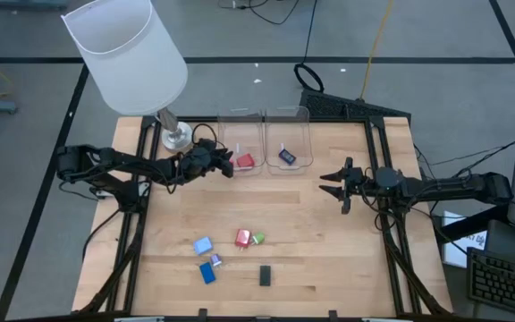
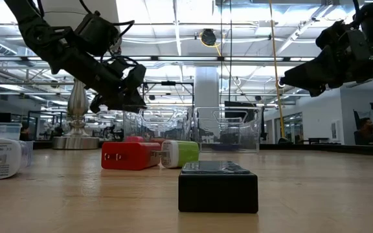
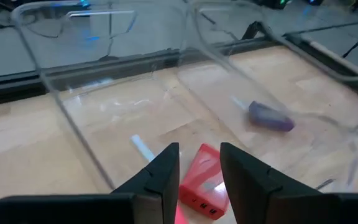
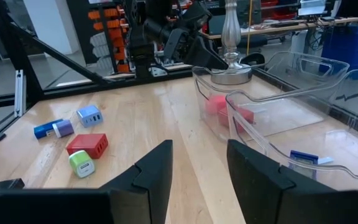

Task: Pick & Place Office items
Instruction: Put the blue timer into the right transparent bin

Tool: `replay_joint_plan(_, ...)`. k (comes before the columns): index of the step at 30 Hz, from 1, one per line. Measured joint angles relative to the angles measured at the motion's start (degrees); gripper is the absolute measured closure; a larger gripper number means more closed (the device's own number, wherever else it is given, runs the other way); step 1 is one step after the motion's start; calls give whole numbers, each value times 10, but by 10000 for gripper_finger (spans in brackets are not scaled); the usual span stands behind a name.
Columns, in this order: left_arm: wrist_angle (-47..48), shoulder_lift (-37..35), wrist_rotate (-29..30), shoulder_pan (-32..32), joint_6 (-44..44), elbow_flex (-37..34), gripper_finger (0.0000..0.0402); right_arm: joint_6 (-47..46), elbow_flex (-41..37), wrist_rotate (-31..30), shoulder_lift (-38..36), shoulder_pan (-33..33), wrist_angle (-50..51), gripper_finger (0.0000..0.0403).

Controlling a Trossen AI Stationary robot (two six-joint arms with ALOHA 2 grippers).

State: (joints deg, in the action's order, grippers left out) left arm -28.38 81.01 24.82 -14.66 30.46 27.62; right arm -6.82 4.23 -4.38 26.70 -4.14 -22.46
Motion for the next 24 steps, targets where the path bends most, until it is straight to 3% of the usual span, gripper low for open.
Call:
replay_joint_plan(7,-94,-6,-90,0,-47,0,304,0,-1,0,0,0,0,259)
replay_joint_plan(13,-98,-39,-137,2,-42,0,309,-9,-1,1,0,0,1,259)
replay_joint_plan(19,-94,-72,-234,16,-3,0,309,-15,-1,1,0,0,7,259)
replay_joint_plan(24,-94,-119,-198,68,-32,0,309,-15,-1,2,0,0,5,259)
